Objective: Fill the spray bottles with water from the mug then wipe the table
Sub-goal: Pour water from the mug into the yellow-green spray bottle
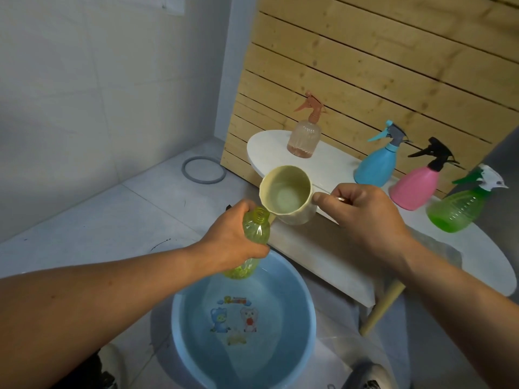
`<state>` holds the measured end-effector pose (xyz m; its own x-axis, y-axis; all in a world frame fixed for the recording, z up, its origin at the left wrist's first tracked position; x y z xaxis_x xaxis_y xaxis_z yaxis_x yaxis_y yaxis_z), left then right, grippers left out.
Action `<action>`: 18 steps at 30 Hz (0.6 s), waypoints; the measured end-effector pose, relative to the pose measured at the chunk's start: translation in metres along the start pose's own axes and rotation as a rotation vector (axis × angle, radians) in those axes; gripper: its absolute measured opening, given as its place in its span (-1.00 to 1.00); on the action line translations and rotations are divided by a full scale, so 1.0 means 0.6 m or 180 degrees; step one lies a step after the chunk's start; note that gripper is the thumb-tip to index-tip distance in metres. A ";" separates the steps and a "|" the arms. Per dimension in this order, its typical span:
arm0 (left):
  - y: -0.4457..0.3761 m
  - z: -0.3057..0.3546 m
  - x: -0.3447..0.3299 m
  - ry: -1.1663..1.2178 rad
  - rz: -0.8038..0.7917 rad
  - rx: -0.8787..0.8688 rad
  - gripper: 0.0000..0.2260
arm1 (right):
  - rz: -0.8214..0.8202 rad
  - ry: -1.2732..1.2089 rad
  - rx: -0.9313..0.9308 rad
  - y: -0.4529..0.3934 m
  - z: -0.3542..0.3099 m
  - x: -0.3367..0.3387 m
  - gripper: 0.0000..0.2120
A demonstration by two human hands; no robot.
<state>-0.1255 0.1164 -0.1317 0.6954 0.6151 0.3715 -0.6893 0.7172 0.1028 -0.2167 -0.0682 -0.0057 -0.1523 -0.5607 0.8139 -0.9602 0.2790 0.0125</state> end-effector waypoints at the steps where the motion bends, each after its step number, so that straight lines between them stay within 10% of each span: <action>1: 0.001 0.001 0.000 -0.0014 -0.0003 -0.0007 -0.45 | 0.0033 0.0093 0.0027 0.002 -0.005 0.003 -0.57; 18: 0.006 0.010 -0.002 0.0001 -0.0055 -0.0145 -0.43 | 0.0288 0.0834 0.0272 0.014 -0.044 0.015 -0.59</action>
<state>-0.1299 0.1166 -0.1264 0.7072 0.6027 0.3696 -0.6673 0.7418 0.0671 -0.2197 -0.0500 0.0170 -0.1831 -0.3129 0.9320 -0.9634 0.2458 -0.1068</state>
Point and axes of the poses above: each hand's wrist, its own y-axis away from the middle knuckle, its own x-axis out of the back of the hand, z = x × y, the point moved 10 cm from there along -y, towards the middle knuckle, and after that the axes turned 15 degrees about -z, right-handed, at the moved point
